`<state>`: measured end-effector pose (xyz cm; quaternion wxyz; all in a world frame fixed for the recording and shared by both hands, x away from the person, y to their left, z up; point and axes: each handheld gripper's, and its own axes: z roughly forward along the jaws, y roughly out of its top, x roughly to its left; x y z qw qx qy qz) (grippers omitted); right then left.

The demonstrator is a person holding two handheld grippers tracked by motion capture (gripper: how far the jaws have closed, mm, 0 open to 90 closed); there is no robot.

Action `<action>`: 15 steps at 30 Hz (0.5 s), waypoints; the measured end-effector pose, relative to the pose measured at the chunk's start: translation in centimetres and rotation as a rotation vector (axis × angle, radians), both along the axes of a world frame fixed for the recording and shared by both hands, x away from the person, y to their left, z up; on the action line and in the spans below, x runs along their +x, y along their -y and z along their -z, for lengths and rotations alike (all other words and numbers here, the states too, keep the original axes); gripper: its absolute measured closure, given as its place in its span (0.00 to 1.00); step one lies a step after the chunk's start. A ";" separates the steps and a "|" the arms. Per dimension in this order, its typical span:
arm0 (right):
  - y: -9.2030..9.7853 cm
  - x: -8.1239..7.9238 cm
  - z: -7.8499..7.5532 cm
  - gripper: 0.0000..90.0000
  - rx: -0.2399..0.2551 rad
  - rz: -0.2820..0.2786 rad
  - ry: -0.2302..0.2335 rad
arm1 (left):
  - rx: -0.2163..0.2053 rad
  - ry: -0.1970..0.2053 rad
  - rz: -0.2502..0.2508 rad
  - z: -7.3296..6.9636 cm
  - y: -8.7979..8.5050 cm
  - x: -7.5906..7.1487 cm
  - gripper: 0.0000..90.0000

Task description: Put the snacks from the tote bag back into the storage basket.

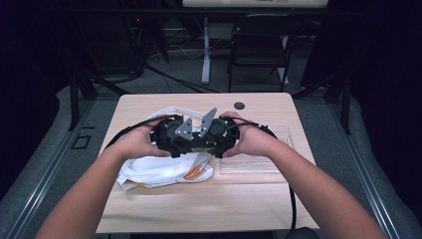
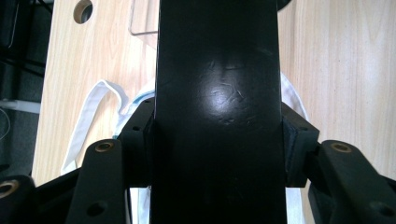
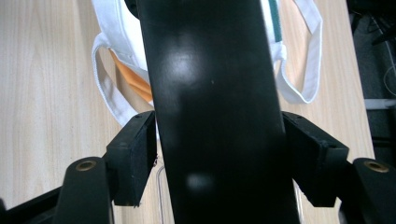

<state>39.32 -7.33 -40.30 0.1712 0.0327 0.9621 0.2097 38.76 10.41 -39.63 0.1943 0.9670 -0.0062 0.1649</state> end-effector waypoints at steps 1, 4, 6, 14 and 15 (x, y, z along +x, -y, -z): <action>-0.1 0.0 0.2 0.34 0.006 -0.001 -0.004 | 0.000 0.002 0.001 0.0 0.1 0.0 0.48; -0.3 0.1 0.5 0.35 -0.001 -0.009 -0.008 | -0.004 0.000 0.003 0.0 0.2 -0.1 0.48; -0.4 0.2 0.6 0.36 -0.008 -0.014 -0.015 | -0.004 -0.001 0.012 0.0 0.3 -0.1 0.48; -0.3 0.5 0.7 0.44 -0.029 -0.033 -0.032 | -0.021 -0.006 0.013 0.1 0.4 -0.2 0.48; -0.3 0.5 0.7 0.44 -0.031 -0.036 -0.027 | -0.021 -0.006 0.016 0.1 0.4 -0.2 0.48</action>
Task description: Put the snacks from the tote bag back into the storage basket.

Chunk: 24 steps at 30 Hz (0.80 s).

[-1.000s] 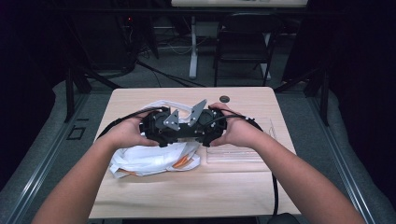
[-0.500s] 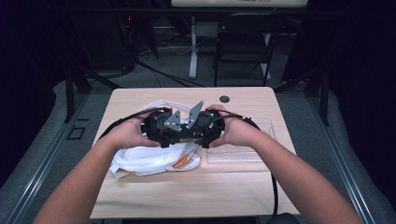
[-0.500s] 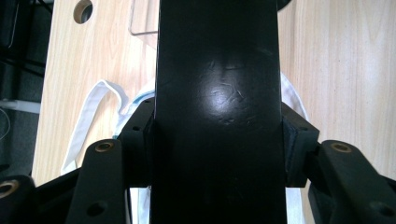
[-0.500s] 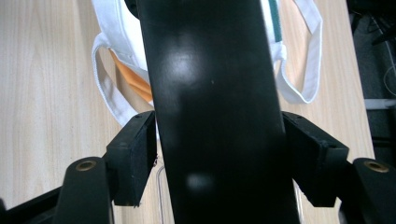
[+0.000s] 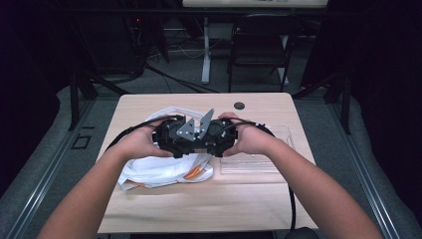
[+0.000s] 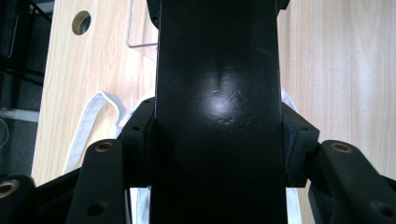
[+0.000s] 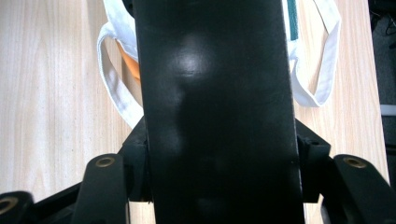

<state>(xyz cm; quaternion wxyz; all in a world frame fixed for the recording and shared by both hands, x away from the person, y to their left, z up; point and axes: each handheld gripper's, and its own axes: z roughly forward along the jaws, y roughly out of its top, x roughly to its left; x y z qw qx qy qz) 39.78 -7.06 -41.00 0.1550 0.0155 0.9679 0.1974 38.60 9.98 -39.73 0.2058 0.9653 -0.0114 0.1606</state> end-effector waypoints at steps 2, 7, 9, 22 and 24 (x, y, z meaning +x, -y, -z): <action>0.0 0.0 0.1 0.45 0.004 -0.002 0.002 | -0.004 0.002 0.001 0.0 0.0 0.0 0.48; 0.0 0.0 0.0 0.46 -0.010 -0.004 0.004 | -0.007 0.010 0.009 0.0 0.0 0.1 0.48; 0.0 0.0 -0.1 0.46 -0.021 -0.005 0.004 | -0.004 0.005 0.010 0.0 0.0 0.1 0.48; 0.3 -0.1 -0.3 0.47 -0.012 -0.011 -0.005 | -0.040 -0.016 0.005 -0.3 -0.1 0.2 0.46; 0.4 -0.1 -0.3 0.48 -0.012 -0.015 -0.003 | -0.044 -0.018 0.001 -0.3 0.0 0.3 0.45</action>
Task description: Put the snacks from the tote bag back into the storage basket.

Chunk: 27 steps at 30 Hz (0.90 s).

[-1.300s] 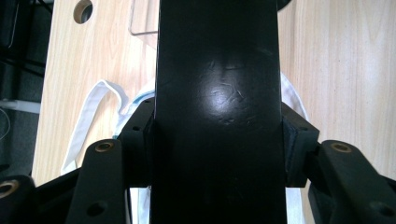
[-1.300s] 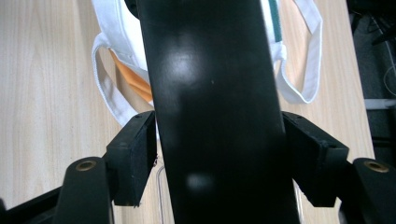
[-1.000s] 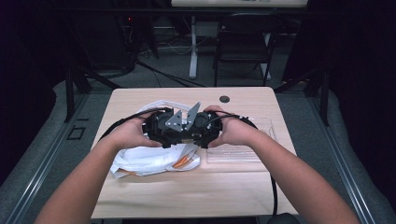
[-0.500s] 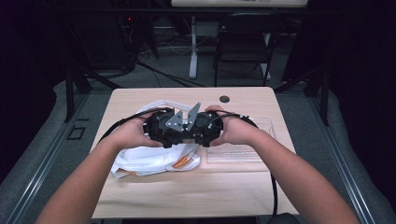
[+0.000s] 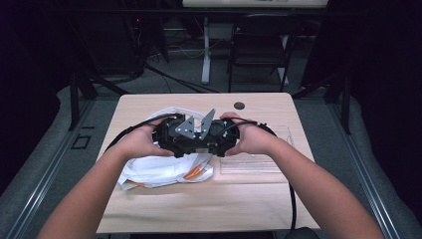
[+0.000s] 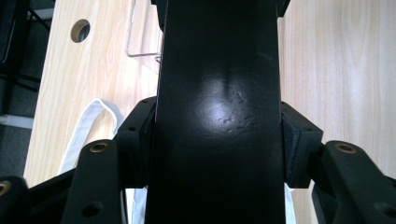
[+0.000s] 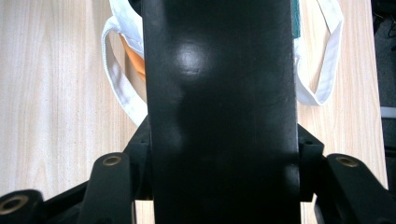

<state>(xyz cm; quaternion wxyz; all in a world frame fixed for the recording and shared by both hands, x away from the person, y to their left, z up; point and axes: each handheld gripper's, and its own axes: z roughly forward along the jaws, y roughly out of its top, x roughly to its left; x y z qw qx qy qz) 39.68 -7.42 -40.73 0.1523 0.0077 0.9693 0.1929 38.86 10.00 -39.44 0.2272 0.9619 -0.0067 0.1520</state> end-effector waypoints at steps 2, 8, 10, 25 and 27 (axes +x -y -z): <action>0.1 0.0 0.0 0.48 -0.006 -0.003 -0.001 | -0.004 -0.004 -0.001 0.0 0.0 0.0 0.45; 0.2 -0.1 0.2 0.48 -0.014 0.000 0.011 | -0.019 -0.002 -0.002 -0.1 0.0 0.0 0.43; 0.2 0.0 0.2 0.48 -0.012 0.000 0.008 | -0.023 -0.002 -0.001 -0.2 0.0 0.0 0.43; 0.4 0.2 0.3 0.48 -0.016 0.006 0.002 | -0.049 -0.004 -0.031 -0.8 -0.6 -0.1 0.39; 0.4 0.3 0.2 0.48 -0.025 0.003 0.003 | -0.047 0.010 -0.036 -0.9 -0.7 -0.2 0.39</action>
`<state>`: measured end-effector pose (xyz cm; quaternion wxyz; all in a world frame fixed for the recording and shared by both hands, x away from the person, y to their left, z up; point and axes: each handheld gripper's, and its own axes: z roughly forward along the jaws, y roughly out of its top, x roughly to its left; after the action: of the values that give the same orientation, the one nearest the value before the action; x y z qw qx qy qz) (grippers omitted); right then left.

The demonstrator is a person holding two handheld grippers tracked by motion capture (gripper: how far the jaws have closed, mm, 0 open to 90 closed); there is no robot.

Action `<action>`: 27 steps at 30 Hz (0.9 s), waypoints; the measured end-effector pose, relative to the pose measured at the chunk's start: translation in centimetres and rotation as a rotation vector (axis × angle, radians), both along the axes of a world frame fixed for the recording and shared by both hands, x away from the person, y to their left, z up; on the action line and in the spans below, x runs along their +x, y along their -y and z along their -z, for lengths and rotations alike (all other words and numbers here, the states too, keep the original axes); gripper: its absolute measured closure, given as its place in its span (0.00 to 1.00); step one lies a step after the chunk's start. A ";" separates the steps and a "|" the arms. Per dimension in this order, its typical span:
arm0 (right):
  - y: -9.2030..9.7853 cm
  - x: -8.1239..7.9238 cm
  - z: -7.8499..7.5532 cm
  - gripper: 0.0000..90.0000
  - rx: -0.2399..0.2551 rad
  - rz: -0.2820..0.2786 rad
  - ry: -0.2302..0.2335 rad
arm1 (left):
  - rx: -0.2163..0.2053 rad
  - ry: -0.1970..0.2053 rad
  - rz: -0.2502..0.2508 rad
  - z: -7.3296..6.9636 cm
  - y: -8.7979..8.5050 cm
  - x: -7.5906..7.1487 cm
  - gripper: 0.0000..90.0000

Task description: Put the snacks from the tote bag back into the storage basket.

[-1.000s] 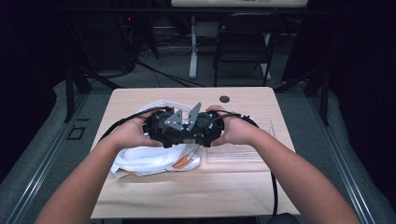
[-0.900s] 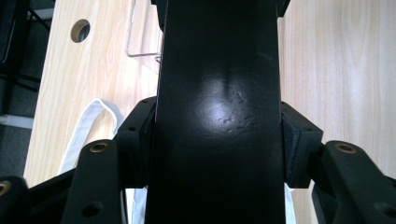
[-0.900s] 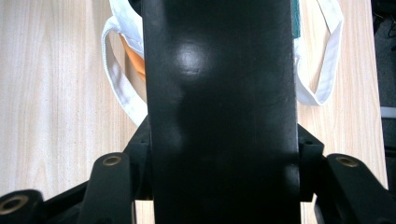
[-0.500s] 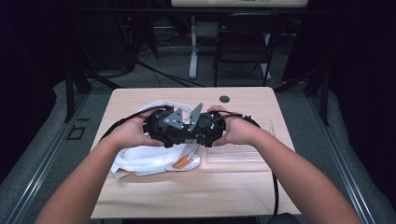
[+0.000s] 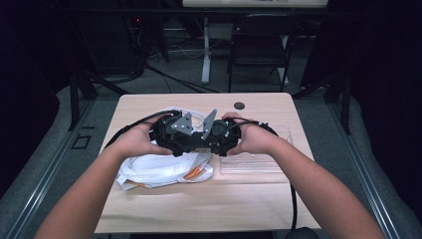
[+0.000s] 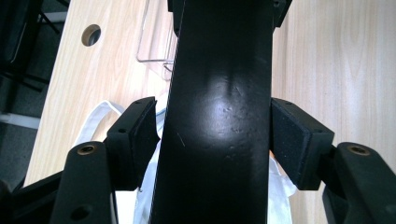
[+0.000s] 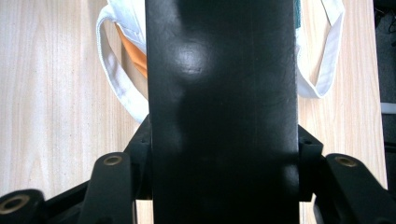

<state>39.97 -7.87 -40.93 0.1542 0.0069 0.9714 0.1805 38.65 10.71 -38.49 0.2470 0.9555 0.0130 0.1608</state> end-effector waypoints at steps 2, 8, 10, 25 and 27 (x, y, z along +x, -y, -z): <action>0.0 0.0 0.0 0.48 0.003 0.004 0.000 | 0.002 0.006 0.003 -0.2 -0.2 0.0 0.39; 0.2 0.2 0.1 0.48 -0.005 0.006 -0.006 | -0.018 0.013 -0.010 -0.6 -0.6 -0.2 0.39; 0.3 0.3 0.2 0.48 -0.008 0.007 -0.013 | -0.020 0.015 -0.019 -0.6 -0.8 -0.3 0.39; 1.5 0.8 0.2 0.48 -0.019 0.029 -0.004 | -0.014 0.016 -0.060 -1.0 -2.9 -0.3 0.40; 1.7 0.8 0.1 0.48 -0.020 0.033 -0.005 | -0.013 0.016 -0.068 -0.8 -3.1 -0.3 0.40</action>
<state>40.79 -9.60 -41.03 0.1549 0.0215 0.9733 0.1682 38.39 13.80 -37.68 0.2480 0.9515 0.0444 0.1768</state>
